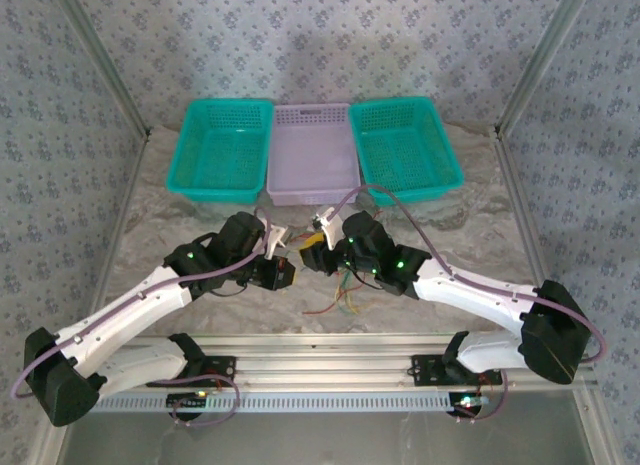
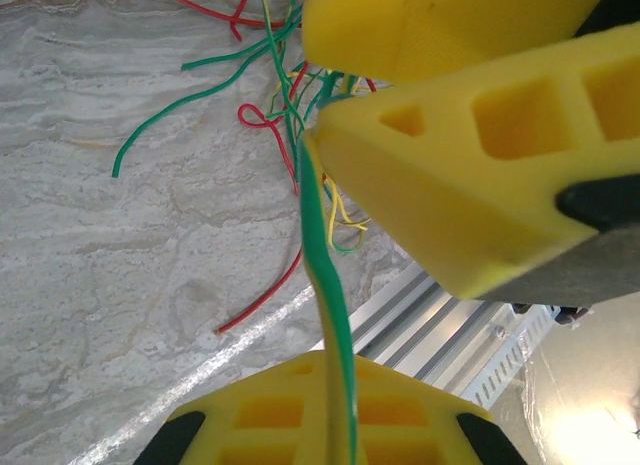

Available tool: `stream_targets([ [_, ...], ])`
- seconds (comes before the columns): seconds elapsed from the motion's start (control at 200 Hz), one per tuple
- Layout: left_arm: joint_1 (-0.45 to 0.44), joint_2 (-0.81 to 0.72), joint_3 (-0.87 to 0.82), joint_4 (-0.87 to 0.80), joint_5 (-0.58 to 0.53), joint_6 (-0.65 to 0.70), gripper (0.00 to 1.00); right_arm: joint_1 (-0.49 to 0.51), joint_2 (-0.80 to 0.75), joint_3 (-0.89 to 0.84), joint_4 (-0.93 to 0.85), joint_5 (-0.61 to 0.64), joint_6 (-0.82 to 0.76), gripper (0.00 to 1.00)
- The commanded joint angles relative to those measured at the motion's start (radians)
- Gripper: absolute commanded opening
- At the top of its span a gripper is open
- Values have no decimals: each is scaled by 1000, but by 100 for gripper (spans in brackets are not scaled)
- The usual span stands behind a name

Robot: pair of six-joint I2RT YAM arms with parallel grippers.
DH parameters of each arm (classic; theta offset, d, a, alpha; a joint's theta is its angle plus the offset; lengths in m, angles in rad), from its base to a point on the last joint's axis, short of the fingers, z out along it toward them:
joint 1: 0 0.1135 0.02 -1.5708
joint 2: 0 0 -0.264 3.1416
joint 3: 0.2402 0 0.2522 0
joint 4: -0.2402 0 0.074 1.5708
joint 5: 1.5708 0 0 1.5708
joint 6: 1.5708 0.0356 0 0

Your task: Untangle the cables

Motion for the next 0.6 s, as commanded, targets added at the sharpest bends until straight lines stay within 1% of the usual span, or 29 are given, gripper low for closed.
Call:
stream_targets([
  [0.0,-6,-5,22,25,34,4,0,-6,9,5,8,35,-10,25],
  [0.11,-6,-12,14,27,35,2,0,-12,3,5,16,46,-10,17],
  [0.245,-5,-21,10,28,29,2,0,-23,-11,3,11,93,-12,0],
  [0.335,-6,-36,16,18,13,7,0,-52,-46,-11,2,165,-10,0],
  [0.475,-5,-47,28,4,10,25,0,-153,-110,-46,25,134,47,0],
  [0.595,-6,-51,51,-38,6,55,0,-218,-165,-59,6,185,65,0],
])
